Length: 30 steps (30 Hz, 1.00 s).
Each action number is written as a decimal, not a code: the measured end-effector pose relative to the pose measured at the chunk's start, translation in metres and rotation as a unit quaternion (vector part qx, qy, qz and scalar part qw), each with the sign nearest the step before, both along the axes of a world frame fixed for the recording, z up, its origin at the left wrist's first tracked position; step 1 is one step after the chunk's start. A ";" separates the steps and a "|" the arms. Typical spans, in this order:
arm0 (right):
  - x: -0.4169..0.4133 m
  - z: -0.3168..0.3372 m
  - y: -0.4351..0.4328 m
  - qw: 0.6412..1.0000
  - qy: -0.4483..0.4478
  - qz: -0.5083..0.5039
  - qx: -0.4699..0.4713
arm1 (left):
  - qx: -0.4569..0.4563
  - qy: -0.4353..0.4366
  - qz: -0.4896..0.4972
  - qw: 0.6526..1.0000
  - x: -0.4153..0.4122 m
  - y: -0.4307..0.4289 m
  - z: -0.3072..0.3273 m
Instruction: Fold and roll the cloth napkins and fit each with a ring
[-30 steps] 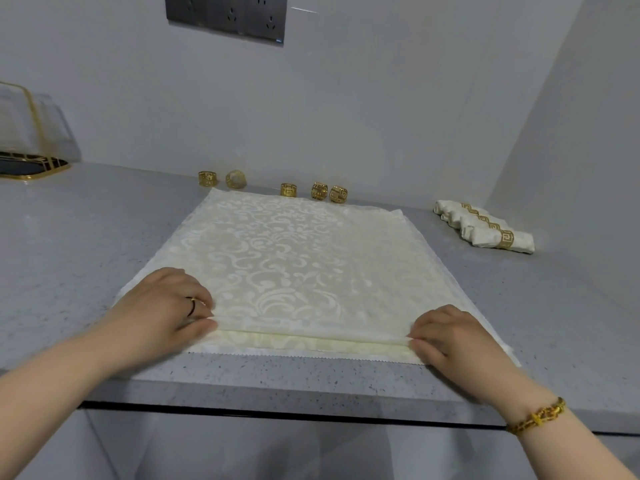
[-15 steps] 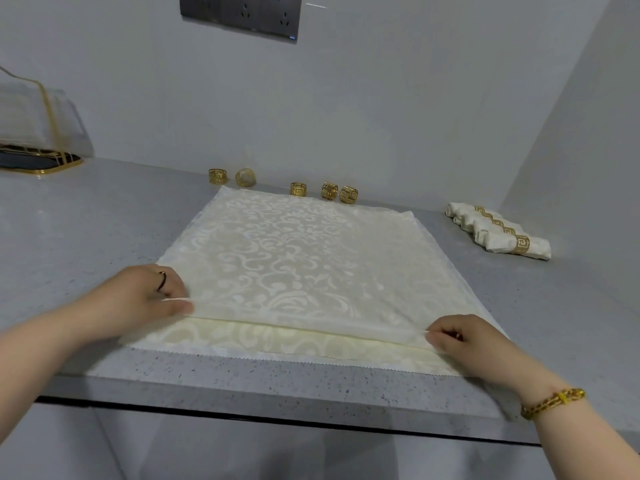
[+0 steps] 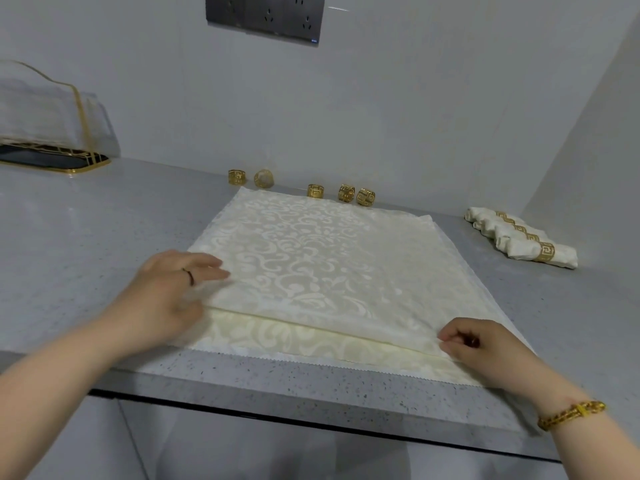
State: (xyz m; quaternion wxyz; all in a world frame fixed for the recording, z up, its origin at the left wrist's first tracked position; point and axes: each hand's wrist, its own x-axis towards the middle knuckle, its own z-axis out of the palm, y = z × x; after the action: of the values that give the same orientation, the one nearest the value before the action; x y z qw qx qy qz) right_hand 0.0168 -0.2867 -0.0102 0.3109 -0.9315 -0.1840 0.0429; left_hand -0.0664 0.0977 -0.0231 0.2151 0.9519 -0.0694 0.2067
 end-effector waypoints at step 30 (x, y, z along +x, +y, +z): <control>0.014 -0.005 -0.003 1.000 -0.002 -0.023 0.000 | -0.174 0.158 0.055 0.970 0.029 -0.031 -0.004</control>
State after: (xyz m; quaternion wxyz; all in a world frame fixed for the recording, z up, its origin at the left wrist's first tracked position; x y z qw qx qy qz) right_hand 0.0304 -0.2895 -0.0147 0.3112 -0.9357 -0.1627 0.0340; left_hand -0.0370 0.0666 -0.0268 0.3741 0.9228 0.0548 0.0742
